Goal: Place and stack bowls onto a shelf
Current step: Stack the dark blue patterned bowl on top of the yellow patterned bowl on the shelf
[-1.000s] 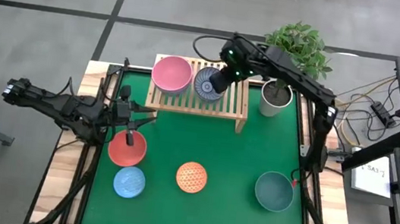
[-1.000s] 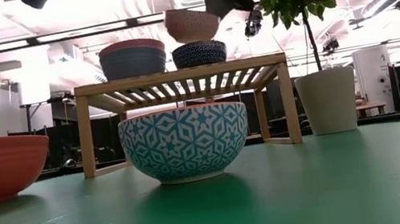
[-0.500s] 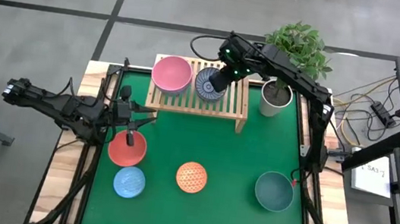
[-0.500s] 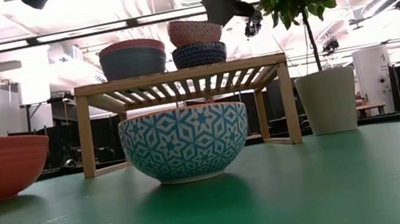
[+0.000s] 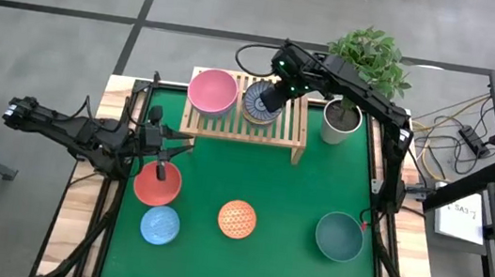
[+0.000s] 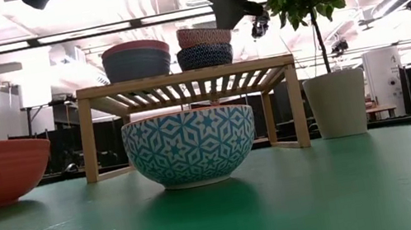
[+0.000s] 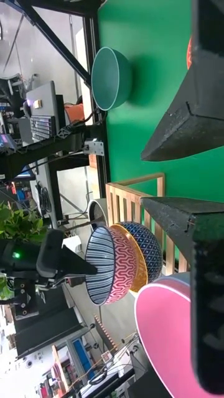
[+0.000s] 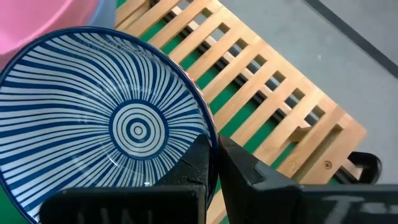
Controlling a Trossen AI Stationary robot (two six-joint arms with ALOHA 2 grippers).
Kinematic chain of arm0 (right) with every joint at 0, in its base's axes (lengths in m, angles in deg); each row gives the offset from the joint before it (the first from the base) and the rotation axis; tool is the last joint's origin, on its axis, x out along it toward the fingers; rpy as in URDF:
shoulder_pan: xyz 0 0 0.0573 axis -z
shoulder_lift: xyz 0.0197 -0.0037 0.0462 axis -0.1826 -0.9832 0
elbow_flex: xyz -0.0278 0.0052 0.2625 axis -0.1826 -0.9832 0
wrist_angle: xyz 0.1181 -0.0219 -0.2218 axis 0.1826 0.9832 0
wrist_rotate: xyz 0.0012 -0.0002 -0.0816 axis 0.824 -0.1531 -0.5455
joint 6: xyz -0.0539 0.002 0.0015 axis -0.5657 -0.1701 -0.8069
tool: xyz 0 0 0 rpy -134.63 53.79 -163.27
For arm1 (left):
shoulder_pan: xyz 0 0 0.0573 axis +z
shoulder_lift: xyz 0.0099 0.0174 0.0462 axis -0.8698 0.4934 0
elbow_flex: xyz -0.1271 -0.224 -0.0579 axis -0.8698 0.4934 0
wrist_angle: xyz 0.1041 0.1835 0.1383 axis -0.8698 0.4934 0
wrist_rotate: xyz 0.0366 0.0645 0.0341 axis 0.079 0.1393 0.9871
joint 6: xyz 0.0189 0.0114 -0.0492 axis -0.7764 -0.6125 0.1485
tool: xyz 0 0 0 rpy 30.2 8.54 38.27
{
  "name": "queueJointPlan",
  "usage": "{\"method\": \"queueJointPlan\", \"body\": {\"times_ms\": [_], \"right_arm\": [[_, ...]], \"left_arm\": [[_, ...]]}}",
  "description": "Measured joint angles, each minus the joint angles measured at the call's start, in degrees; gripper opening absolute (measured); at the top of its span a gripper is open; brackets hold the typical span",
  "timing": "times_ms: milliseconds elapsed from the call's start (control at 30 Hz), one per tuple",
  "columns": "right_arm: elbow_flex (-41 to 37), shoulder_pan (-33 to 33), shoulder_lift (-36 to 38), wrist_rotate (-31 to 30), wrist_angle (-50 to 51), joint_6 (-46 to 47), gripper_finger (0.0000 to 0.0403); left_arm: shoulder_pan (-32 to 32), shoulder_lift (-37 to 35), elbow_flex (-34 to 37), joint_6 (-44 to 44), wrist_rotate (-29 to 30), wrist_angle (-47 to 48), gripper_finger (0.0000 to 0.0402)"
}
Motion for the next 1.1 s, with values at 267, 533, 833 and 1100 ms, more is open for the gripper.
{"method": "queueJointPlan", "body": {"times_ms": [267, 533, 833, 1100], "right_arm": [[-0.1, 0.0, 0.0, 0.1, 0.0, -0.1, 0.0016], [-0.1, 0.0, 0.1, 0.1, -0.4, -0.5, 0.0082], [1.3, -0.1, 0.2, 0.1, -1.2, -1.4, 0.0121], [0.4, -0.6, 0.2, 0.0, -8.5, -6.3, 0.0065]], "left_arm": [[0.0, 0.0, 0.0, 0.0, 0.0, 0.0, 0.0086], [0.0, 0.0, 0.0, 0.0, 0.0, 0.0, 0.0086], [0.0, 0.0, 0.0, 0.0, 0.0, 0.0, 0.0086], [0.0, 0.0, 0.0, 0.0, 0.0, 0.0, 0.0086]]}}
